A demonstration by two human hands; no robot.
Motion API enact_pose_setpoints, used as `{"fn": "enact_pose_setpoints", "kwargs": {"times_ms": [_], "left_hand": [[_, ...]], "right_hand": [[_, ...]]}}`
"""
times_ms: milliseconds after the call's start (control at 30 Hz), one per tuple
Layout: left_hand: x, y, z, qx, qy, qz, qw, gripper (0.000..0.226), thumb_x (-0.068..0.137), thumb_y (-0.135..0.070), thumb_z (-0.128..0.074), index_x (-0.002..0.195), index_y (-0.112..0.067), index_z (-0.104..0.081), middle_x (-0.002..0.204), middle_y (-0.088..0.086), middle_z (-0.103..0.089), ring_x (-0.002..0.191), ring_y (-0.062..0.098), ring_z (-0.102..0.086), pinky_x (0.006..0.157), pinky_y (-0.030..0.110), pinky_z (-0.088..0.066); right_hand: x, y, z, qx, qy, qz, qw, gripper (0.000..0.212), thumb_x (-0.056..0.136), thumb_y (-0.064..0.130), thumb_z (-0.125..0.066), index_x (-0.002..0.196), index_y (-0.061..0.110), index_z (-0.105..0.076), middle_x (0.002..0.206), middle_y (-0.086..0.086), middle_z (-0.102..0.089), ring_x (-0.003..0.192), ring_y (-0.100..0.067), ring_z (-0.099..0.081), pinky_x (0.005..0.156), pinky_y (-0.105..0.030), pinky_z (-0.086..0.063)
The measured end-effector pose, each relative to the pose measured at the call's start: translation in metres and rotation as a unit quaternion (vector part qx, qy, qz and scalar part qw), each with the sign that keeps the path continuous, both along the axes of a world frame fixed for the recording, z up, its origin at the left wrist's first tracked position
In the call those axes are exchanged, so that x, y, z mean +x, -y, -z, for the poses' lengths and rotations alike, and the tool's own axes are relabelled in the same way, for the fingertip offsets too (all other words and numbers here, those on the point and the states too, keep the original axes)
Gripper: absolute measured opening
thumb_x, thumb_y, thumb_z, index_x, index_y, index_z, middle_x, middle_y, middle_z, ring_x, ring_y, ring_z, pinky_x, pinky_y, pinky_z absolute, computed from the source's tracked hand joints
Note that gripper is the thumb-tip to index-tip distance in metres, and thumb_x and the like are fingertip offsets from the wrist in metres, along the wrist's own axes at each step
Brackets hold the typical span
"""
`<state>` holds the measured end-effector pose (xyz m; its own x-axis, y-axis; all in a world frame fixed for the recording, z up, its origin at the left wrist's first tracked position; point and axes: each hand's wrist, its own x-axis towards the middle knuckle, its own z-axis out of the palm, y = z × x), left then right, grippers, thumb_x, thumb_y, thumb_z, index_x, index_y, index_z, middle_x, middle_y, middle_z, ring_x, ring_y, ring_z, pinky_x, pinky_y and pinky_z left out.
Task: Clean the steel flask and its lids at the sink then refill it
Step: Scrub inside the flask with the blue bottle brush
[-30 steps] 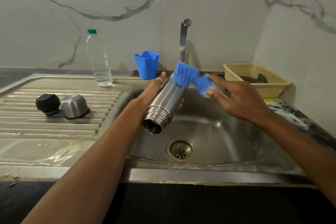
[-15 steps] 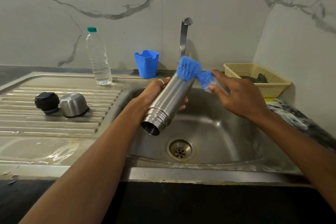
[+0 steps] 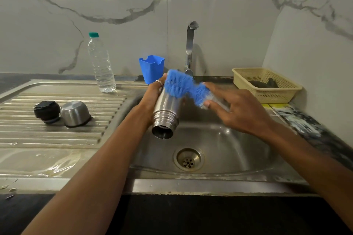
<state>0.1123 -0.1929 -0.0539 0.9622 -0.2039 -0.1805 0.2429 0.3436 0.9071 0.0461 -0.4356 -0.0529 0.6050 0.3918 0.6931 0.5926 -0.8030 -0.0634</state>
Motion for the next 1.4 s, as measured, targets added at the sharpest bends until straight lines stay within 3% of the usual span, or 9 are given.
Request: {"fn": "enact_pose_setpoints", "kwargs": {"times_ms": [133,300,467,567,767,867,1000,1167,1400], "left_hand": [[0.004,-0.003,0.003,-0.042,-0.007,-0.040,0.998,0.044,0.107,-0.041,-0.039,0.086,-0.006,-0.052,0.050,0.007,-0.061,0.037,0.018,-0.060,0.036,0.021,-0.047],[0.006,-0.007,0.002,-0.099,-0.044,-0.125,0.986,0.058,0.102,-0.056,-0.043,0.129,-0.007,-0.059,0.097,0.019,-0.075,0.073,0.033,-0.074,0.053,0.042,-0.060],[0.010,-0.008,0.003,-0.105,-0.068,-0.177,0.976,0.043,0.103,-0.050,-0.043,0.104,-0.009,-0.058,0.054,0.006,-0.065,0.044,0.022,-0.065,0.044,0.031,-0.056],[0.010,-0.006,0.005,-0.112,-0.080,-0.180,0.974,0.045,0.102,-0.053,-0.046,0.109,-0.010,-0.060,0.065,0.007,-0.068,0.053,0.025,-0.068,0.052,0.033,-0.056],[0.012,-0.005,0.009,-0.120,-0.088,-0.205,0.967,0.054,0.098,-0.054,-0.049,0.128,-0.012,-0.062,0.105,0.011,-0.074,0.089,0.030,-0.073,0.071,0.043,-0.060],[0.012,-0.005,0.009,-0.137,-0.105,-0.216,0.961,0.050,0.099,-0.051,-0.049,0.130,-0.013,-0.061,0.104,0.009,-0.075,0.089,0.027,-0.074,0.067,0.041,-0.060],[0.008,-0.002,0.009,-0.159,-0.119,-0.221,0.955,0.050,0.101,-0.046,-0.049,0.138,-0.012,-0.054,0.114,0.011,-0.073,0.094,0.028,-0.073,0.067,0.042,-0.060],[0.005,0.004,0.009,-0.178,-0.121,-0.223,0.951,0.051,0.101,-0.042,-0.051,0.141,-0.010,-0.048,0.118,0.017,-0.070,0.095,0.032,-0.072,0.071,0.046,-0.061],[-0.004,0.013,0.008,-0.162,-0.130,-0.230,0.951,0.055,0.102,-0.041,-0.056,0.145,-0.014,-0.036,0.125,0.017,-0.062,0.089,0.029,-0.069,0.062,0.045,-0.060]], "right_hand": [[-0.006,-0.007,0.001,0.007,-0.003,-0.081,0.997,0.053,0.097,0.040,-0.063,0.145,0.020,-0.056,0.106,-0.001,-0.077,0.066,0.018,-0.048,0.065,-0.001,-0.028],[-0.005,0.010,-0.007,0.024,0.004,-0.104,0.994,0.051,0.096,0.040,-0.064,0.143,0.020,-0.059,0.091,0.014,-0.069,0.056,0.009,-0.043,0.060,-0.007,-0.034],[-0.001,0.024,-0.011,0.033,0.011,0.050,0.998,0.051,0.095,0.045,-0.064,0.142,0.027,-0.059,0.085,-0.002,-0.074,0.055,-0.005,-0.047,0.059,-0.026,-0.040],[-0.005,0.021,-0.012,0.012,-0.018,0.143,0.990,0.051,0.097,0.048,-0.063,0.146,0.033,-0.055,0.103,-0.004,-0.077,0.086,-0.028,-0.070,0.069,-0.032,-0.048],[-0.012,-0.016,-0.022,0.095,-0.142,0.215,0.962,0.063,0.098,0.046,-0.058,0.155,0.026,-0.040,0.138,-0.006,-0.063,0.120,-0.033,-0.061,0.094,-0.044,-0.049],[-0.013,-0.038,-0.031,0.194,-0.242,0.194,0.931,0.069,0.094,0.042,-0.066,0.153,0.024,-0.037,0.137,-0.002,-0.061,0.113,-0.024,-0.062,0.086,-0.031,-0.048],[-0.020,-0.059,-0.035,0.379,-0.395,0.065,0.834,0.073,0.079,0.038,-0.085,0.137,0.029,-0.041,0.123,0.006,-0.063,0.086,-0.010,-0.064,0.050,-0.013,-0.045],[-0.020,-0.089,-0.024,0.411,-0.336,0.075,0.844,0.117,0.041,0.067,-0.093,0.140,0.028,-0.044,0.126,0.009,-0.064,0.107,-0.010,-0.065,0.092,-0.037,-0.057],[-0.017,-0.102,-0.041,0.375,-0.280,0.141,0.872,0.079,0.063,0.063,-0.084,0.125,0.028,-0.051,0.109,0.011,-0.064,0.094,-0.007,-0.063,0.077,-0.030,-0.053]]}}
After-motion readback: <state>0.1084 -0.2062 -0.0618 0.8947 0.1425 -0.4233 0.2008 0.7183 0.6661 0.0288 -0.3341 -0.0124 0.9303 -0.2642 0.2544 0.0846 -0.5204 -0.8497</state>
